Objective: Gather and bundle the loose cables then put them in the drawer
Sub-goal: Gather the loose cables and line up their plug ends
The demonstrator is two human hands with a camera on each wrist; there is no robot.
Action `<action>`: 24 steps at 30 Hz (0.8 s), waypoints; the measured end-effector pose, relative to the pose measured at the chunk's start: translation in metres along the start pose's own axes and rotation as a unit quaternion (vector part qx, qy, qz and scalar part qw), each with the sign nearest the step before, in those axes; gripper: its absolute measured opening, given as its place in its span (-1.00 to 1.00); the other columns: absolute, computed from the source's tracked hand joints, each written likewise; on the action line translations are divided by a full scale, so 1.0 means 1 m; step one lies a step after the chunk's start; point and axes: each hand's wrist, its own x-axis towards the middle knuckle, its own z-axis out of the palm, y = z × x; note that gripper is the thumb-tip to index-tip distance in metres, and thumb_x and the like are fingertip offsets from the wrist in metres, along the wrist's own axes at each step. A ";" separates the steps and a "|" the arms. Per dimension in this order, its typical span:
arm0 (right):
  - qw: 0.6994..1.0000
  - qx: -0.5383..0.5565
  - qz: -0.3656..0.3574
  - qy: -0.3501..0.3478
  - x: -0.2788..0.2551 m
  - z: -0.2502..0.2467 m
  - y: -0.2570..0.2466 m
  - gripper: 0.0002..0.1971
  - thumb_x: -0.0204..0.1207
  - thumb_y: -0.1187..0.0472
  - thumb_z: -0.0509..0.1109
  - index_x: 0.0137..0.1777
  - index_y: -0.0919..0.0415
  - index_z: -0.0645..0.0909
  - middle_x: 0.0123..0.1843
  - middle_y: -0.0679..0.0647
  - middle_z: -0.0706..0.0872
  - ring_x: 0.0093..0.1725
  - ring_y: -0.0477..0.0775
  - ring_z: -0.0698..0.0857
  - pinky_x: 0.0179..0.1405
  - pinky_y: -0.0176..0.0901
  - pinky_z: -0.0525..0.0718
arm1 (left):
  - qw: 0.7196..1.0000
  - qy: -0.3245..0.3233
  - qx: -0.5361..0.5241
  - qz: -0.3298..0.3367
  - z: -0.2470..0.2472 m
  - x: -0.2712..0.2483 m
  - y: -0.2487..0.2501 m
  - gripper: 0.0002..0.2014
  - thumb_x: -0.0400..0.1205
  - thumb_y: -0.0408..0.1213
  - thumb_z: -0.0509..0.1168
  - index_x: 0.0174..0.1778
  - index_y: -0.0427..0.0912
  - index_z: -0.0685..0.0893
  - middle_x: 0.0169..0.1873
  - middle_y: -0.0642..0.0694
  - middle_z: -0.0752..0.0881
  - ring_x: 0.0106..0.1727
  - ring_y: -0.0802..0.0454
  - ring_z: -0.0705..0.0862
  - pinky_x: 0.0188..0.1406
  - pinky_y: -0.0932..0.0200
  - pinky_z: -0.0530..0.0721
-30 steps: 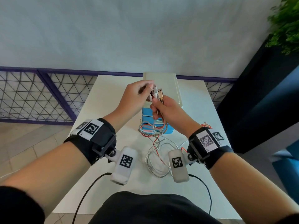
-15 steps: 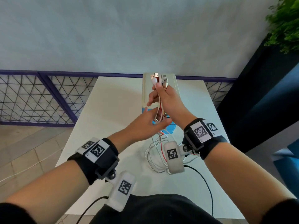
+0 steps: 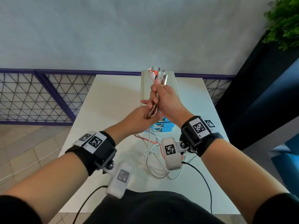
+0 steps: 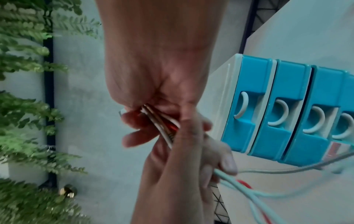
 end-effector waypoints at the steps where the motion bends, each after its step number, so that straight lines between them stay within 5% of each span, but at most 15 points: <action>1: 1.000 0.000 -0.006 0.003 0.000 0.003 0.001 -0.61 0.75 -0.01 0.05 -0.27 0.19 0.37 -0.62 -0.04 0.35 -0.65 -0.01 0.48 -0.12 0.13 0.71 | 1.000 -0.004 0.015 -0.007 -0.004 0.001 -0.007 -0.81 0.62 -0.10 0.30 -0.24 -0.10 0.57 -0.47 0.08 0.55 -0.46 0.21 0.49 -0.35 0.27 0.45; 4: 0.999 0.022 -0.014 0.027 0.001 0.006 -0.003 -0.62 0.76 -0.01 0.04 -0.27 0.15 0.35 -0.56 -0.02 0.22 -0.68 -0.08 0.26 -0.57 -0.18 0.52 | 0.993 -0.032 0.104 -0.046 -0.009 0.000 -0.032 -0.83 0.55 -0.07 0.37 -0.28 -0.05 0.73 -0.50 0.04 0.73 -0.49 0.32 0.61 -0.20 0.34 0.48; 6: 0.999 0.028 -0.015 0.030 0.003 0.005 -0.008 -0.62 0.76 -0.02 0.05 -0.27 0.13 0.36 -0.53 -0.02 0.21 -0.67 -0.10 0.21 -0.68 -0.29 0.31 | 0.991 -0.039 0.087 -0.097 -0.007 -0.004 -0.049 -0.85 0.53 -0.08 0.39 -0.34 0.02 0.73 -0.49 0.02 0.77 -0.41 0.30 0.67 -0.14 0.30 0.53; 13: 0.998 0.018 0.011 0.062 0.005 0.008 -0.001 -0.64 0.75 -0.01 0.07 -0.26 0.13 0.35 -0.59 -0.10 0.28 -0.68 -0.14 0.20 -0.69 -0.32 0.15 | 0.985 -0.025 0.150 -0.084 -0.009 -0.011 -0.078 -0.80 0.52 0.00 0.35 -0.43 0.15 0.59 -0.56 0.22 0.69 -0.39 0.30 0.62 0.16 0.13 0.42; 18: 0.996 0.018 0.021 0.086 0.004 0.007 0.002 -0.65 0.75 -0.01 0.07 -0.25 0.13 0.35 -0.60 -0.10 0.31 -0.69 -0.14 0.21 -0.70 -0.34 0.17 | 0.980 0.012 0.172 -0.095 -0.016 -0.015 -0.097 -0.75 0.47 0.03 0.24 -0.21 -0.06 0.69 -0.30 -0.10 0.76 -0.14 -0.13 0.68 0.04 0.06 0.51; 22: 0.993 0.032 0.010 0.109 0.006 0.006 -0.002 -0.65 0.76 0.00 0.05 -0.25 0.13 0.37 -0.58 -0.09 0.31 -0.68 -0.14 0.21 -0.72 -0.35 0.19 | 0.991 0.087 0.036 -0.099 -0.020 -0.018 -0.106 -0.96 0.53 -0.22 0.39 -0.17 -0.03 0.65 -0.32 -0.06 0.76 -0.19 0.00 0.71 -0.11 0.16 0.56; 24: 0.990 0.037 0.002 0.135 0.009 0.003 -0.006 -0.64 0.76 0.01 0.04 -0.27 0.12 0.35 -0.56 -0.07 0.30 -0.68 -0.13 0.21 -0.71 -0.34 0.17 | 0.986 0.115 -0.070 -0.097 -0.021 -0.020 -0.104 -0.86 0.50 -0.30 0.45 -0.18 0.00 0.63 -0.32 -0.12 0.79 -0.24 0.04 0.76 -0.13 0.23 0.64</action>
